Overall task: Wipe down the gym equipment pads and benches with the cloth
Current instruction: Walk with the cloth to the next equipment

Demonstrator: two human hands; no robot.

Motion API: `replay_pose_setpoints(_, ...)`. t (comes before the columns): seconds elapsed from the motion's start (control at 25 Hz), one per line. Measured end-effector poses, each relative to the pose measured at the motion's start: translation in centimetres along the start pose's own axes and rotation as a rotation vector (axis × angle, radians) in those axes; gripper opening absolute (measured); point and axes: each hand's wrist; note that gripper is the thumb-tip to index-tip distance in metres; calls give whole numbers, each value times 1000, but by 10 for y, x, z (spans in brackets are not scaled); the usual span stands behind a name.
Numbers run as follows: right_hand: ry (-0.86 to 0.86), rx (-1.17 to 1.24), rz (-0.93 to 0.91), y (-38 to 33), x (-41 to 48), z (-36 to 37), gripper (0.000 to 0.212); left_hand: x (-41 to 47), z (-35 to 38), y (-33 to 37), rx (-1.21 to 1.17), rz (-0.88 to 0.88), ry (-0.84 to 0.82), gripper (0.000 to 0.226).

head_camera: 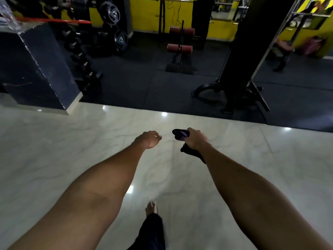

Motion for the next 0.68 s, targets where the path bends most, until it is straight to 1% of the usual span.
replay_pose_setpoints(0.16, 7, 13, -5, -13, 109, -11, 25, 103, -34, 14, 15, 28, 11, 47)
replay_pose_setpoints(0.32, 1, 60, 22, -41, 202, -39, 23, 192, -77, 35, 60, 42, -33, 52)
replay_pose_setpoints(0.4, 11, 91, 32, -49, 247, -51, 24, 237, -99, 46, 46, 35, -32, 52)
replay_pose_setpoints(0.68, -20, 34, 63, -54, 428, -91, 28, 411, -164, 97, 39, 80, -8, 54)
Point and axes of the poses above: each hand's wrist, its own x-axis towards the middle knuckle, its own z-axis out of the palm, y = z × x, and after that the axes turned 1 degree about -x, right-handed
